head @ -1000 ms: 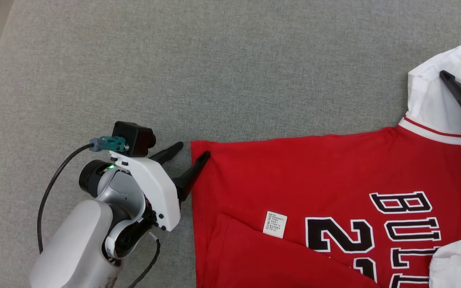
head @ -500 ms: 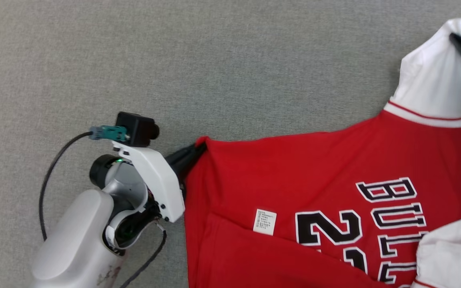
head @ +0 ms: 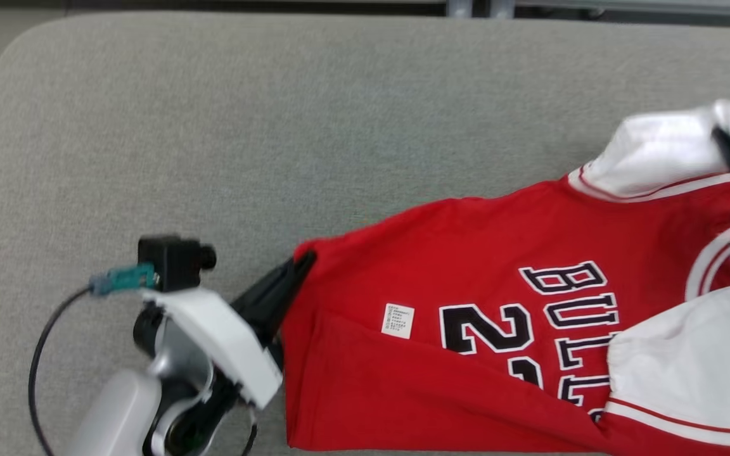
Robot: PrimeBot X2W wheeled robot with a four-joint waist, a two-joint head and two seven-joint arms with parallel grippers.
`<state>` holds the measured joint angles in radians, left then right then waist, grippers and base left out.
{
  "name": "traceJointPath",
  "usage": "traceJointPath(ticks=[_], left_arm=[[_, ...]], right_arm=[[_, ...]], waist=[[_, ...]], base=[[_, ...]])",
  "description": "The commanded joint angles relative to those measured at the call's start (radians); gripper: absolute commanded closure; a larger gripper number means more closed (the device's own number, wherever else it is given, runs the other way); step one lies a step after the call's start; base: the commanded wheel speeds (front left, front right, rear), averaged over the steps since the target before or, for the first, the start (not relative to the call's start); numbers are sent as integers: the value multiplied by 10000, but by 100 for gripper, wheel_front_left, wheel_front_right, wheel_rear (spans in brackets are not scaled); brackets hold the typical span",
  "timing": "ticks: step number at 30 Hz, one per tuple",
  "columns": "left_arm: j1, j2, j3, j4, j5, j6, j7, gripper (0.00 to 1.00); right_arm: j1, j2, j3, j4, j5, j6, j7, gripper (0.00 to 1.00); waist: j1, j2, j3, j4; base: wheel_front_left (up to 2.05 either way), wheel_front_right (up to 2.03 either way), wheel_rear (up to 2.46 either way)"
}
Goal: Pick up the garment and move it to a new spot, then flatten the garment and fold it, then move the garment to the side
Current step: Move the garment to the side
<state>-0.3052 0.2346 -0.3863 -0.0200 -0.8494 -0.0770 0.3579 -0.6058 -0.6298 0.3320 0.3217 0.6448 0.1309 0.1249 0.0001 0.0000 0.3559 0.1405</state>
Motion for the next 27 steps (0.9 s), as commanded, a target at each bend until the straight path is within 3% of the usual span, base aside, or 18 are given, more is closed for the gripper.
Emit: traceJointPath(ticks=[1, 8, 16, 17, 18, 19, 20, 21, 27], left_arm=[[496, 150, 76, -336, -107, 97, -39, 100], [3340, 381, 688, -1588, -830, 809, -479, 100], [4701, 285, 1007, -1751, -1115, 1076, -949, 100], [4775, 283, 996, -1689, -1081, 1104, -981, 98], [4829, 268, 1015, -1601, -1055, 1145, -1049, 86], [4870, 278, 1033, -1479, -967, 1207, -1105, 66], [4870, 278, 1033, -1479, -967, 1207, -1105, 66], [4959, 232, 1067, -1191, -853, 1251, -1335, 0], [5246, 295, 1148, -85, -115, 1423, -2250, 0]], right_arm=[[733, -45, -120, -303, 39, -3, -123, 100], [3907, 576, -831, -1754, -30, -3, -148, 100], [5285, 1185, -1150, -1942, -505, -3, 271, 100], [5312, 1236, -1142, -1921, -553, -3, 283, 100], [5333, 1274, -1146, -1898, -586, -3, 338, 100], [5362, 1261, -1136, -1875, -662, -3, 377, 96], [5362, 1261, -1136, -1875, -662, -3, 377, 96], [5456, 1253, -1115, -1855, -761, -3, 464, 0], [5838, 1054, -1268, -1910, -697, -3, 1083, 0]], waist=[[-1, 0, -559, -468], [-1, 0, -1299, -1228], [-1, 0, -1604, -1510], [-1, 0, -1625, -1510], [-1, 0, -1652, -1505], [-1, 0, -1689, -1489], [-1, 0, -1689, -1489], [-1, 0, -1753, -1452], [-1, 0, -2022, -1384]], base=[[0, 0, 0], [0, 0, 0], [0, 0, 0], [0, 0, 0], [0, 0, 0], [0, 0, 0], [0, 0, 0], [0, 0, 0], [0, 0, 0]])
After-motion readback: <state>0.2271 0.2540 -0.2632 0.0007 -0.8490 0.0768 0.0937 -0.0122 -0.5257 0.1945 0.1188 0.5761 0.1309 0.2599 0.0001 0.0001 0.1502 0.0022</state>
